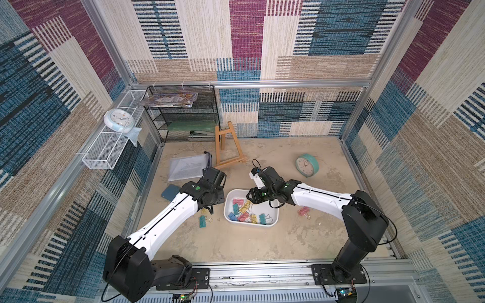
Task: Take out the binder clips from the storage box
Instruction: Place the binder clip at the center of the board, then pick up the binder clip from the storage box.
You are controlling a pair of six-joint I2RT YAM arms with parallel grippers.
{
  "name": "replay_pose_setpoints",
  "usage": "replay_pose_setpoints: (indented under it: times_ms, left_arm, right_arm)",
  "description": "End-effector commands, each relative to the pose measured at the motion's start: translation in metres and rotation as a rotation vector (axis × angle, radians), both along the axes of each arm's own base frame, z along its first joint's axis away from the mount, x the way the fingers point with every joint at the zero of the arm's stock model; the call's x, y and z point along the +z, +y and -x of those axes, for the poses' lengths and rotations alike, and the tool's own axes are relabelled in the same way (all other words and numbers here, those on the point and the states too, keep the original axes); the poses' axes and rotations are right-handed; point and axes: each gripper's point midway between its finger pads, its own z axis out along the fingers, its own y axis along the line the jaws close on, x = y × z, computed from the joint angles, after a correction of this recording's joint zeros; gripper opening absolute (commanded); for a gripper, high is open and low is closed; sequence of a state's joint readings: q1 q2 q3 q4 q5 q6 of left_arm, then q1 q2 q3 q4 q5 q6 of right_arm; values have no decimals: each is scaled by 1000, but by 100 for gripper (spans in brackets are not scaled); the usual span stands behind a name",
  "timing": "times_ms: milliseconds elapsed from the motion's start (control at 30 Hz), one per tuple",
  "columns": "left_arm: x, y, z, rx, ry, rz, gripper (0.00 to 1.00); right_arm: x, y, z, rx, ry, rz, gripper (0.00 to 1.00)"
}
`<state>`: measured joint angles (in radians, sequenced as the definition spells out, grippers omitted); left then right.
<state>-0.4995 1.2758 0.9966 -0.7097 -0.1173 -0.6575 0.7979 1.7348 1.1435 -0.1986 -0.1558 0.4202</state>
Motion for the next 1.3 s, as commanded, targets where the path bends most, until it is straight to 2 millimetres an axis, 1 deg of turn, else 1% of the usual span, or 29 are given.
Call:
replay_pose_setpoints:
  times_ms: [0, 100, 167, 233, 400, 567, 633, 733, 833, 933, 1100, 1167, 1267]
  left_arm:
    - [10, -38, -2, -46, -51, 163, 48]
    - [3, -43, 4, -29, -62, 158, 47]
    - [-3, -38, 6, 3, -56, 144, 46]
    - [-8, -33, 8, 29, -53, 132, 46]
    - [-8, -24, 12, 44, -60, 105, 46]
    - [-7, -22, 12, 43, -64, 92, 46]
    - [-8, -22, 12, 41, -61, 90, 46]
    - [-10, -23, 12, 38, -54, 87, 46]
    - [-10, -24, 11, 37, -53, 88, 46]
    - [-9, -23, 11, 37, -54, 88, 46]
    - [-9, -24, 11, 35, -53, 87, 46]
    - [-8, -24, 11, 35, -54, 89, 46]
    - [-7, -24, 12, 33, -56, 94, 46]
  right_arm:
    - [-11, -7, 0, 60, -28, 93, 40]
    - [-15, -4, 0, 104, -32, 114, 40]
    - [-17, 2, 2, 143, -29, 113, 40]
    - [-22, 2, 0, 150, -33, 144, 40]
    - [-35, 0, -4, 170, -35, 229, 38]
    - [-44, -5, -4, 183, -43, 300, 34]
    - [-40, -6, -5, 179, -72, 307, 34]
    - [-32, -1, 1, 215, -82, 269, 37]
    - [-31, 3, 7, 248, -73, 258, 40]
    - [-33, 4, 11, 269, -67, 264, 40]
    - [-40, -5, 8, 255, -80, 325, 37]
    - [-43, -8, 6, 258, -88, 355, 33]
    - [-42, -10, 3, 253, -105, 383, 30]
